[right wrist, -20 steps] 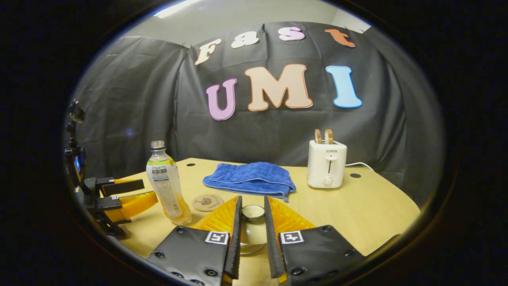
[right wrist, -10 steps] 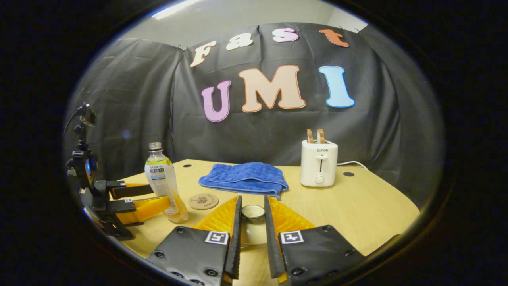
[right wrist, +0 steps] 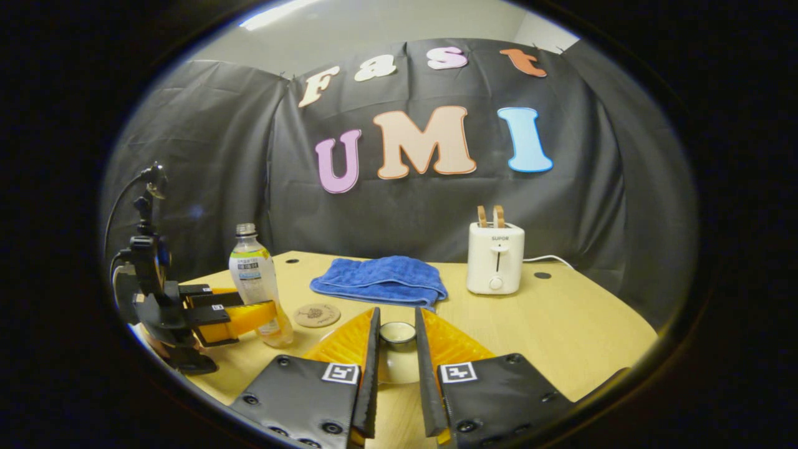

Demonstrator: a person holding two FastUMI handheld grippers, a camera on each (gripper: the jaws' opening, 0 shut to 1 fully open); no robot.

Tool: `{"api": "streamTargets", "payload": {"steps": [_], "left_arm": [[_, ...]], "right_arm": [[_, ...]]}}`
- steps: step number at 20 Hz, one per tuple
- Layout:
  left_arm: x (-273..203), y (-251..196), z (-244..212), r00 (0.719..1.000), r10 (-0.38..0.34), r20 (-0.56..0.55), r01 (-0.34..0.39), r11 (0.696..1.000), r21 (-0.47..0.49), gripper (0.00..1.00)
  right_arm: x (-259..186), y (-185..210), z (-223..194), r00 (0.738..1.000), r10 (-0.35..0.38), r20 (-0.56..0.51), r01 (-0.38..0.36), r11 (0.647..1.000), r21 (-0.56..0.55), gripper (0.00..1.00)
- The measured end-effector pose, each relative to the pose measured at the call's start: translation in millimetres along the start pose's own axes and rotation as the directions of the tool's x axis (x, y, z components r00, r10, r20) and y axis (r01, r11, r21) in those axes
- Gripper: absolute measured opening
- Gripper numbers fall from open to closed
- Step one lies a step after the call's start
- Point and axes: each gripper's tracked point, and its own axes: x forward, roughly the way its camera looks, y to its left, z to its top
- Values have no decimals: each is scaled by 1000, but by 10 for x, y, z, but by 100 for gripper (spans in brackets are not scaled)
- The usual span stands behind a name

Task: Open the teacup lid with one hand, grasp the water bottle and pour water into the teacup with the other hand; after pouring, place the water bottle on the coaster and then close the teacup lid.

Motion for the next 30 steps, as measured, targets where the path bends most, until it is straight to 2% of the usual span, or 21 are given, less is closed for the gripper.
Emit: {"api": "streamTargets", "payload": {"steps": [6,10,13,17,22,28,30], "left_arm": [[42,34,7,1000,13,-27,-11,998,69,53],[57,97,114,999,37,-4,-36,991,133,52],[79,130,159,998,55,-2,-53,970,238,52],[102,145,218,997,82,-3,-74,909,410,52],[149,94,223,996,86,3,-74,831,551,52],[148,87,240,994,101,35,-94,668,738,52],[151,57,234,995,94,44,-93,623,776,52]], "right_arm": [[-33,-121,24,1000,-13,6,13,1000,7,32],[-40,-189,27,1000,-19,9,19,1000,16,32],[-50,-237,36,1000,-25,13,25,1000,13,32],[-67,-303,41,999,-33,17,33,999,17,32],[-84,-367,10,999,-43,13,43,999,13,32],[-127,-409,-10,999,-51,14,51,999,2,32],[-140,-415,-16,999,-53,13,52,999,8,32]]}}
